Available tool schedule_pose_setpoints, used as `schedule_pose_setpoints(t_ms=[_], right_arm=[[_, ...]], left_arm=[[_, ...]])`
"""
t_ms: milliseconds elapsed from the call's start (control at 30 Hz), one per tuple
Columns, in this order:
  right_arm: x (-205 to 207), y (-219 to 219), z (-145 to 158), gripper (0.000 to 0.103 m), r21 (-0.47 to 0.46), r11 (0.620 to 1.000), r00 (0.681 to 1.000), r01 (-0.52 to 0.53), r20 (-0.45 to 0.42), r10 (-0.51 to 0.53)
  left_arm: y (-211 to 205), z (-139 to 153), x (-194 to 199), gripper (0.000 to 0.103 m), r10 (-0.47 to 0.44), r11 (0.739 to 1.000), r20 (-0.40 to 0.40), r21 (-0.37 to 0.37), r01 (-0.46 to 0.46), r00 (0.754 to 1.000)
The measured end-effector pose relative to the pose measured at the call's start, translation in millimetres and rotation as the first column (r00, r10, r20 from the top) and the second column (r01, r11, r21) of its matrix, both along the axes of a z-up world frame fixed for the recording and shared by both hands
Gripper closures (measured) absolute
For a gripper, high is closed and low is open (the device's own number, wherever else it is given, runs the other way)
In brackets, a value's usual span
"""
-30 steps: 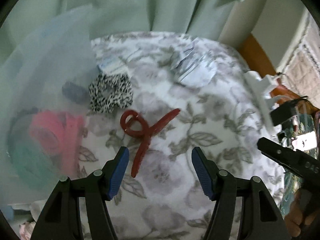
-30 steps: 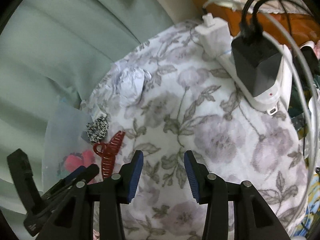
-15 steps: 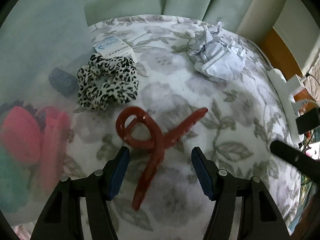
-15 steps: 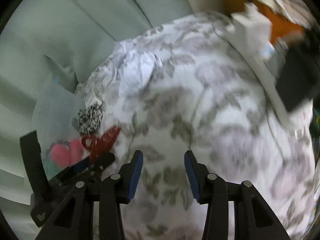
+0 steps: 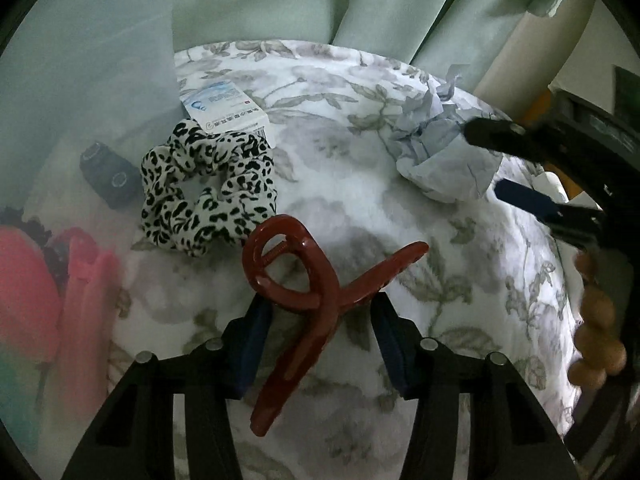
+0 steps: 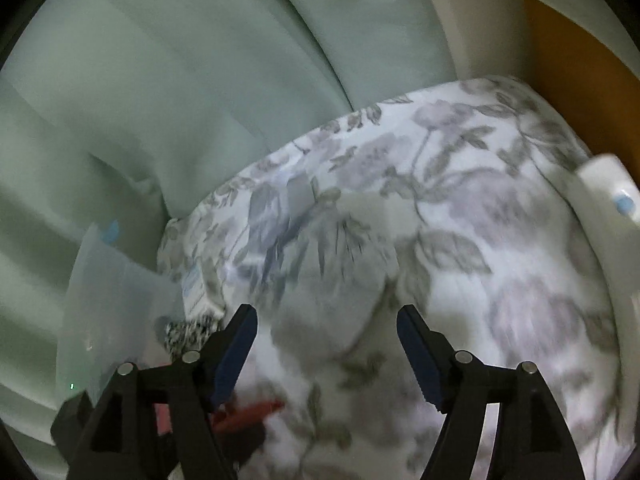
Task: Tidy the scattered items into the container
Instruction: 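Grasp the red claw clip with the left tool while the right tool grasps the crumpled white paper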
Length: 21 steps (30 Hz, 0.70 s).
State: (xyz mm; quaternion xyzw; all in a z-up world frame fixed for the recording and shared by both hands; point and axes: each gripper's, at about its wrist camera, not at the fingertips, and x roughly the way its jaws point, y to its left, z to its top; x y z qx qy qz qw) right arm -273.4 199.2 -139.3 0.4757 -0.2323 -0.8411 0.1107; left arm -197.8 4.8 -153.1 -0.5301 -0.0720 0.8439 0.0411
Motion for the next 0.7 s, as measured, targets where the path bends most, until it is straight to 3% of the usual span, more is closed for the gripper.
schedule_pose_setpoints(t_ms=[67,267,433,533,700], right_arm=[[-11,-3,-4,0.027,0.011,1.0,1.0,0.01,0.01,-0.011],[-28,-2,-18,0.027,-0.071,0.997,0.997,0.042,0.068,-0.037],[-20,1,-12,0.051,-0.12,0.992,0.996,0.047,0.085,-0.037],[-8,4,-6,0.057,-0.118,0.992,0.996,0.038,0.085,-0.028],[24,20,5,0.057,-0.141,0.988,0.996,0.063,0.075,-0.053]], left_arm=[[-1,0,-1,0.05,-0.002,1.0,-0.002,0.004,0.002,1.0],[-4,0,-4,0.051,-0.009,1.0,-0.01,0.017,0.009,1.0],[-6,-1,-5,0.065,-0.008,1.0,-0.009,0.015,0.008,1.0],[-6,-4,-4,0.069,-0.008,1.0,-0.01,0.006,0.008,1.0],[-8,-3,1,0.082,0.001,1.0,0.001,0.016,-0.001,1.0]])
